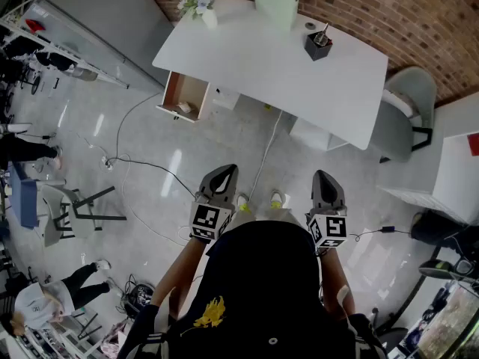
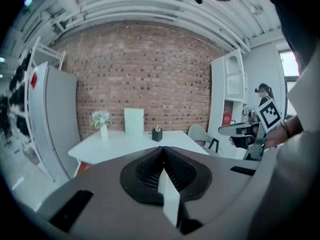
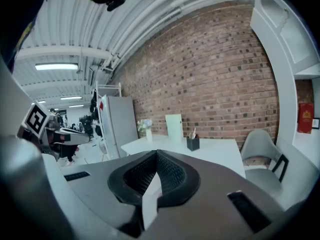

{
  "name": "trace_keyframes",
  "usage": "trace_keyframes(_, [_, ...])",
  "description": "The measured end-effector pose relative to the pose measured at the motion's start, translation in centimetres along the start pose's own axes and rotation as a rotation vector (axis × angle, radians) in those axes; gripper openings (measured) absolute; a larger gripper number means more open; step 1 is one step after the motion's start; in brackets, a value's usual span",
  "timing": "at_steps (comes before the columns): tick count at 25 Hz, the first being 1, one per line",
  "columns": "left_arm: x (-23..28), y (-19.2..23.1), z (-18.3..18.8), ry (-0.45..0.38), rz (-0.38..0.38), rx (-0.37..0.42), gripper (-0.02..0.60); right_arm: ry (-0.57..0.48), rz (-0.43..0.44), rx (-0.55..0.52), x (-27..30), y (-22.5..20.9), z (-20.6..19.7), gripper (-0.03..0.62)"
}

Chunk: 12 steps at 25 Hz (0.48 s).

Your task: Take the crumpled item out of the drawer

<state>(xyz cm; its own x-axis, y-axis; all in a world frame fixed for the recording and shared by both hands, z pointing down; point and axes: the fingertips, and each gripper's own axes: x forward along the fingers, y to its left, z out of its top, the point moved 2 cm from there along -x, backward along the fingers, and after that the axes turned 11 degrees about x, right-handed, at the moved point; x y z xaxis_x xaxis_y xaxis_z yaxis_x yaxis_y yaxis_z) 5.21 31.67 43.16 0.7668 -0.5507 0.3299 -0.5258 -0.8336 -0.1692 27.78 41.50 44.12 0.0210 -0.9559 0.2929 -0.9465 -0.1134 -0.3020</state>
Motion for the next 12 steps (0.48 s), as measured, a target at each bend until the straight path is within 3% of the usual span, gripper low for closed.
trace_keyframes(4, [-1.2, 1.7, 5.7, -0.143, 0.059, 0.092, 0.017, -0.116, 0.021, -0.008, -1.4, 2.8, 4.8, 0.027])
trace_keyframes(8, [-3.4, 4.0, 8.4, -0.232, 0.127, 0.069, 0.018, -0.134, 0.089, -0.049, -1.0, 6.6, 5.9, 0.026])
trace_keyframes(11, [-4.0, 5.7, 8.9, -0.244, 0.183, 0.069, 0.020, -0.106, 0.151, -0.069, 0.3, 8.3, 5.7, 0.026])
trace_keyframes(12, [-4.2, 6.2, 8.8, -0.237, 0.193, 0.063, 0.141, -0.096, 0.162, -0.067, 0.5, 8.7, 5.5, 0.026])
